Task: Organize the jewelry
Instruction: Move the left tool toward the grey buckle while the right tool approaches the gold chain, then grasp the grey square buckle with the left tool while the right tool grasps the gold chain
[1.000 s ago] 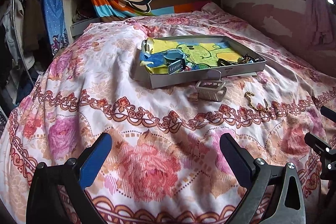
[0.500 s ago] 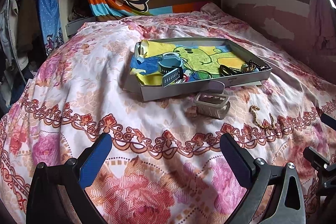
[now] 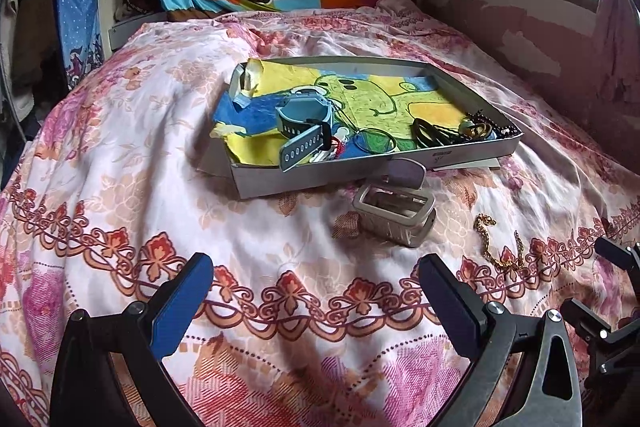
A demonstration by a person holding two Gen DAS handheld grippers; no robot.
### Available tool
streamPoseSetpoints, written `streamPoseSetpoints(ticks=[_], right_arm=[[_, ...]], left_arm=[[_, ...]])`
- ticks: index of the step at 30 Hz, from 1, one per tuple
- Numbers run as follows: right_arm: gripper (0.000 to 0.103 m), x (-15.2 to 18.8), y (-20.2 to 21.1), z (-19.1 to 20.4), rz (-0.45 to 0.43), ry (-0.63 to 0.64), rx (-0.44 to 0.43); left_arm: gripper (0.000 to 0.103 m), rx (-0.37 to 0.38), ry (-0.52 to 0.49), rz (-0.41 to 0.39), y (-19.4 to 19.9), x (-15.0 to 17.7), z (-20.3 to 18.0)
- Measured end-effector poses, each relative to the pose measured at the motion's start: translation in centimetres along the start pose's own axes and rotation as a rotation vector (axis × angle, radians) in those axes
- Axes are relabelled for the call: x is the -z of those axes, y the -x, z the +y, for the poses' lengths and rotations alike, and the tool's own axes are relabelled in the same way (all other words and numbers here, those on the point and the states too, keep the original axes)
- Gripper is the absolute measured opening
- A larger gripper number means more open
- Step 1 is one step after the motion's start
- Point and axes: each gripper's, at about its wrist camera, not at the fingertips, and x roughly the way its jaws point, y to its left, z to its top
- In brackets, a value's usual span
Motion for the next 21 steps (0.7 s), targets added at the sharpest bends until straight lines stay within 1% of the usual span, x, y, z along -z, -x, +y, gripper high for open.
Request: streamPoseSetpoints(ticks=[2,5,8,11,14,18,21], right_arm=[[0.102,-0.1,-0.5,-0.1,0.011,-0.005,-0.005],[0.102,-0.1,-1.5,-0.3,0.041,-0.019,-0.031],[0.102,0.0,-2.8,-0.5,0.085,-0.036,-0.066],[0.102,0.1,-4.4,-0.8,0.126,-0.055,-0.106],[0.102,0.0,-5.5,-0.9,0.137,-0.072,-0.150],[0.102,-0.6,-6.7,-0.5,0.133,-0.068,-0.201],[0.102,-1.0,-7.9,-0.4,0.145,-0.070,-0.214]], left_arm=[[0.103,0.007,0.002,0.008,-0.4,-0.2,-0.1],[0.103,0.038,0.004,0.027,-1.2,-0.5,-0.2],[0.103,0.104,0.012,0.067,-2.3,-0.8,-0.2],[0.103,0.152,0.036,0.106,-3.6,-1.1,-0.2],[0.103,0.180,0.056,0.125,-4.6,-1.4,-0.3],[0.103,0.220,0.054,0.113,-5.5,-2.1,-1.2],[0.103,0.216,0.028,0.106,-6.1,-2.6,-2.0]])
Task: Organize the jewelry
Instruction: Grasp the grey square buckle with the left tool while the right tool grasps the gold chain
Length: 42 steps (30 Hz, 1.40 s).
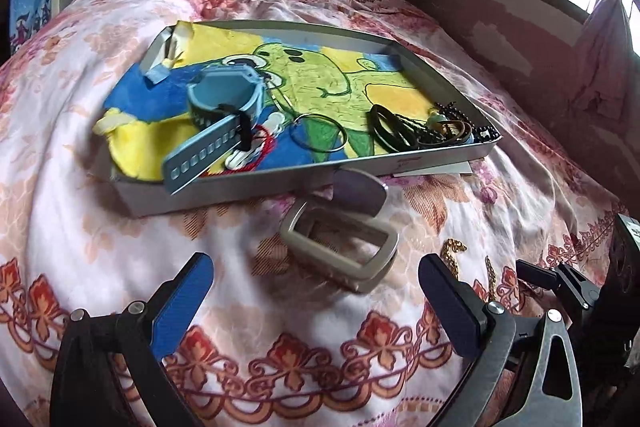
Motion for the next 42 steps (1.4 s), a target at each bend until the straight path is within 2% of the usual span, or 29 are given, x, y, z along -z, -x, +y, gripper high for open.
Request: streamPoseSetpoints(ticks=[5,7,12,14,20,22,26,28,31,41,42], right_arm=[[0.102,-0.6,-0.9,0.1,0.001,0.005,-0.004],[0.102,-0.8,-1.2,0.2,0.000,0.012,0.001],[0.101,-1.4,-1.7,0.8,-0.009,0.036,0.013],[0.099,-1.5,-1.7,1.0,-0.010,0.046,0.022],[0.092,-1.5,-1.5,1.6,-0.013,0.076,0.046],[0.082,-1.3,-1.2,1.7,-0.024,0.078,0.050],[0.069,-1.3,-0.9,2.0,-0.033,0.098,0.038],[0.059,-1.3,-0.8,2.2,-0.040,0.111,0.033],[0.052,-1.1,-0.5,2.3,-0.042,0.115,0.025],[0.023,-0.7,-0.1,0.6,0.029,-0.003,-0.030],[0.015,-0.5,0.0,0.4,0.031,-0.020,-0.046]], left_arm=[[0.101,-0.001,-0.004,0.006,-1.2,-0.8,-0.5],[0.093,0.010,0.010,0.014,-1.7,-1.0,-0.4],[0.063,0.037,0.048,0.041,-2.7,-0.9,0.1],[0.058,0.045,0.056,0.038,-2.7,-0.7,0.2],[0.058,0.051,0.071,0.010,-2.1,-0.4,0.4],[0.058,0.058,0.079,0.004,-1.7,-0.2,0.6],[0.058,0.062,0.068,0.010,-1.3,0.4,0.4],[0.057,0.064,0.049,0.012,-0.9,0.8,0.0],[0.057,0.067,0.013,0.015,-0.1,1.6,-0.7],[0.057,0.077,-0.036,0.021,2.0,3.9,-1.9],[0.057,0.076,-0.039,0.022,2.1,4.1,-2.1]])
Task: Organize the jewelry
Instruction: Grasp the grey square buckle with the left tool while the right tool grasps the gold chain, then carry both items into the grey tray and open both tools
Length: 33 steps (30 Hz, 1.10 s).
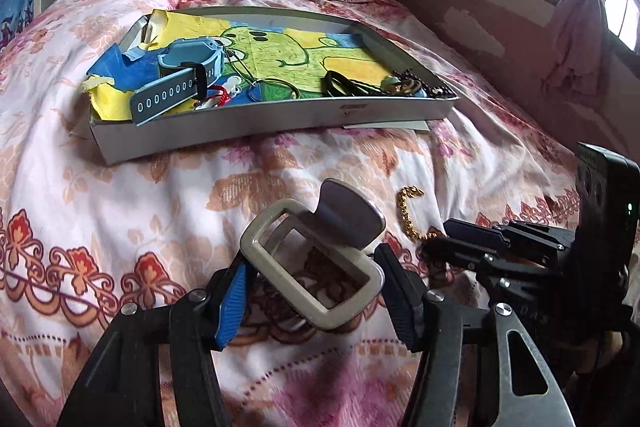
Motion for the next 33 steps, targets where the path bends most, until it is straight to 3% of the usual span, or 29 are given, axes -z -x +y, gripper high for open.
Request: streamPoseSetpoints(ticks=[6,20,27,33], right_arm=[[0.013,1.2,0.5,0.1,-0.012,-0.021,-0.046],[0.013,-0.3,5.0,-2.7,-0.168,-0.145,-0.169],[0.012,-2.1,6.4,-2.9,-0.246,-0.157,-0.204],[0.013,-5.5,7.7,-3.3,-0.360,-0.157,-0.218]], left_arm=[[0.057,-0.008,-0.014,0.005,0.9,0.9,-1.0],[0.057,-0.049,0.013,-0.009,2.8,0.8,-1.3],[0.057,-0.052,0.002,-0.051,3.8,-1.4,-1.8],[0.057,-0.074,0.014,-0.095,3.8,-5.2,-1.7]])
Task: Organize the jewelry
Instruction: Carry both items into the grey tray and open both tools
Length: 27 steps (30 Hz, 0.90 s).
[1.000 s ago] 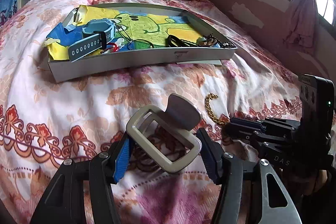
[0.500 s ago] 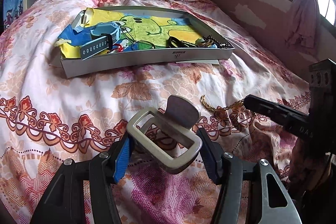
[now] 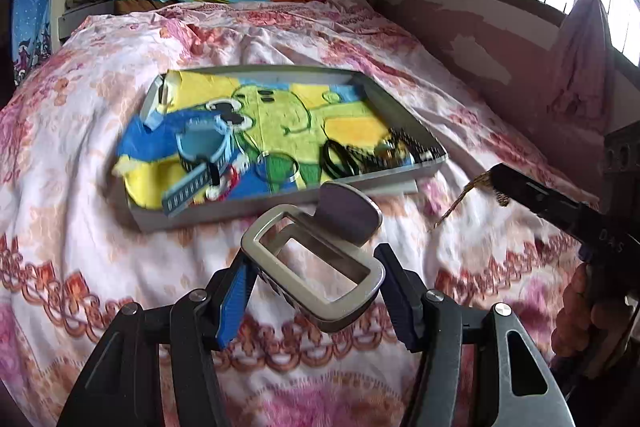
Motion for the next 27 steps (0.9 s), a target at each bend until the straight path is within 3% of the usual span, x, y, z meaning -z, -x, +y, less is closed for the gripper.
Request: streamPoseSetpoints(ticks=[8,11,19,27], right_arm=[[0.013,-5.2,-1.1,-1.2,-0.186,0.035,0.032],[0.013,-5.9,-2.6,-2.6,-0.218,0.027,0.029],[0.013,-4.7,-8.0,-7.5,-0.083,-0.063,0.085],[0.014,-3.3,-10.2,-8.2,-0.009,-0.051,0.133]], left_arm=[[0.057,-0.105,0.038,-0.020,-3.5,-5.2,0.7],[0.057,-0.127,0.036,-0.007,-5.6,-6.5,0.7],[0.057,-0.143,0.079,0.039,-10.7,-8.0,0.8],[0.060,-0.155,0.076,0.065,-11.5,-7.1,0.6]])
